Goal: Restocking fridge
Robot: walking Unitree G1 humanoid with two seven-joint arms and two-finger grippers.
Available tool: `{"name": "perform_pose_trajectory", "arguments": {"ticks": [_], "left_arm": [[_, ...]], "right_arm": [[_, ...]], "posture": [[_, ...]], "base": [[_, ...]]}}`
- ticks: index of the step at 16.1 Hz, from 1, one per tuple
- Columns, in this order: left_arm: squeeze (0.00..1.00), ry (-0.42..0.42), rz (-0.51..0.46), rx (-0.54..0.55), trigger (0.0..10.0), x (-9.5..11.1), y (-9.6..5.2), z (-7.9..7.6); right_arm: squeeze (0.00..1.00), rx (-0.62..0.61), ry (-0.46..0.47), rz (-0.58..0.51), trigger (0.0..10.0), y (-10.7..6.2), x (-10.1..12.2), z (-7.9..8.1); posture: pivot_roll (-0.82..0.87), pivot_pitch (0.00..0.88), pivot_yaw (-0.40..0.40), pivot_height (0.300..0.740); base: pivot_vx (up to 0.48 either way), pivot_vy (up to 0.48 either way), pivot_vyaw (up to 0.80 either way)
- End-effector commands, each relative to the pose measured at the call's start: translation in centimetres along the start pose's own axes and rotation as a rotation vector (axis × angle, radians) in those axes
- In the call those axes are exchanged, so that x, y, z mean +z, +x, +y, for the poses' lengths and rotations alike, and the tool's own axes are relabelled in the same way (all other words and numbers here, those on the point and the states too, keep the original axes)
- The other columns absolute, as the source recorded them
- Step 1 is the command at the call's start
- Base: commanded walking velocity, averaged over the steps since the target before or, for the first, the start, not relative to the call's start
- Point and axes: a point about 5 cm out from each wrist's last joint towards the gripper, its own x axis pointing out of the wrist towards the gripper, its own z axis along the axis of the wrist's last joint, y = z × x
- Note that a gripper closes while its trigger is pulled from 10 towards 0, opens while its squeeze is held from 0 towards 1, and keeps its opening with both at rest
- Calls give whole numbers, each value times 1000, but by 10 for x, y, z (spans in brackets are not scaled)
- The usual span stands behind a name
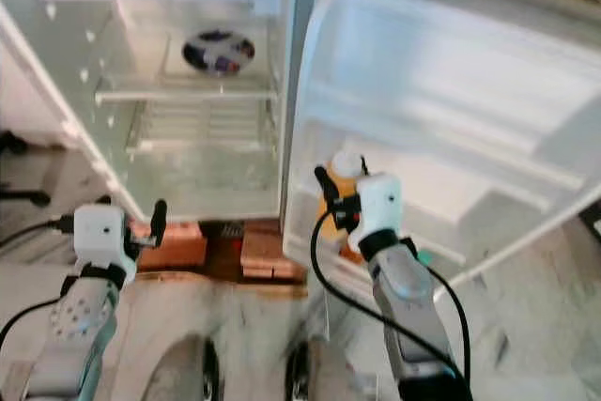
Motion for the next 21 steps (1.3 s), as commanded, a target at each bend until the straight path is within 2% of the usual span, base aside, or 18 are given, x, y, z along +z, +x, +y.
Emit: {"name": "perform_pose_trajectory", "arguments": {"ticks": [1, 10, 16, 21], "left_arm": [[0, 10, 20, 0, 10000, -4, -2, -1], [0, 15, 32, 5, 10000, -5, 1, -1], [0, 36, 31, 18, 10000, -3, 2, 11], [0, 27, 32, -7, 10000, -5, 2, 4]], "right_arm": [[0, -1, 1, -11, 10000, -1, 2, -1], [0, 4, -20, -14, 10000, 2, 2, 0], [0, 9, -33, -18, 10000, 2, 2, 5], [0, -1, -30, -10, 10000, -2, -1, 6]], "posture": [[87, 153, -79, 624], [85, 155, -82, 624], [100, 175, -77, 624], [90, 165, -83, 624]], "base": [[0, 0, 0], [0, 0, 0], [0, 0, 0], [164, 0, 0]]}}
